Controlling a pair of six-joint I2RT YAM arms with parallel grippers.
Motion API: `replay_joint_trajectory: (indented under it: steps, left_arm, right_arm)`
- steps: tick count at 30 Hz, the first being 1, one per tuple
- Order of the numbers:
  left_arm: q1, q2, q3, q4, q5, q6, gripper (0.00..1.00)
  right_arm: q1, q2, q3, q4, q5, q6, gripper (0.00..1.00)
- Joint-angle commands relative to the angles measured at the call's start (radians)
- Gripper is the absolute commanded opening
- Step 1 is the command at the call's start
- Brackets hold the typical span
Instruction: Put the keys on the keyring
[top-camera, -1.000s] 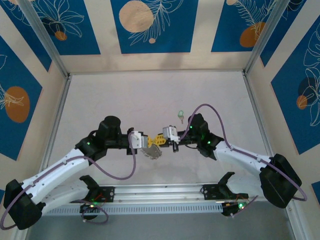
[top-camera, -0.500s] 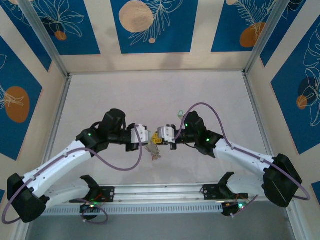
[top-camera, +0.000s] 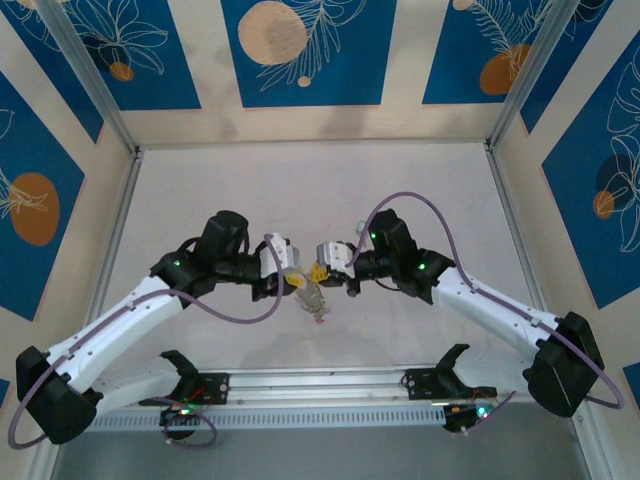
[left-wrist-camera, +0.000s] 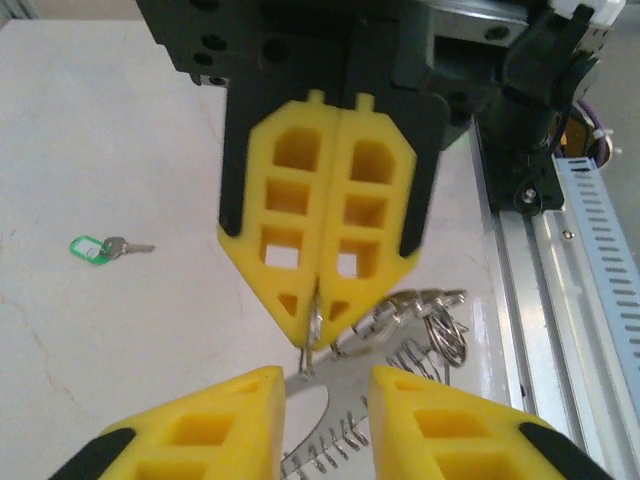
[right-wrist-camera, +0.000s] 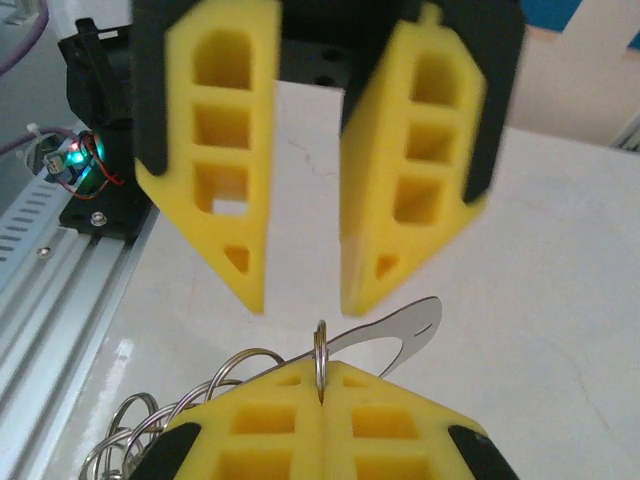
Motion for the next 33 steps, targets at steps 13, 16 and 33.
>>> replay_joint_trajectory:
  steps: [13,16,33]
  left_arm:
    - [0.008,-0.041,-0.132,0.093,-0.056,-0.054,0.30]
    - [0.010,-0.020,-0.155,0.116,-0.076,-0.039,0.30]
    - [0.010,0.032,-0.249,0.321,-0.031,-0.067,0.32]
  right_arm:
    - [-0.106,0.179,0.181,-0.284,-0.312,0.195,0.00]
    - [-0.108,0.198,0.178,-0.281,-0.341,0.182,0.00]
    - [-0.082,0.288,0.092,-0.157,-0.349,0.104,0.00]
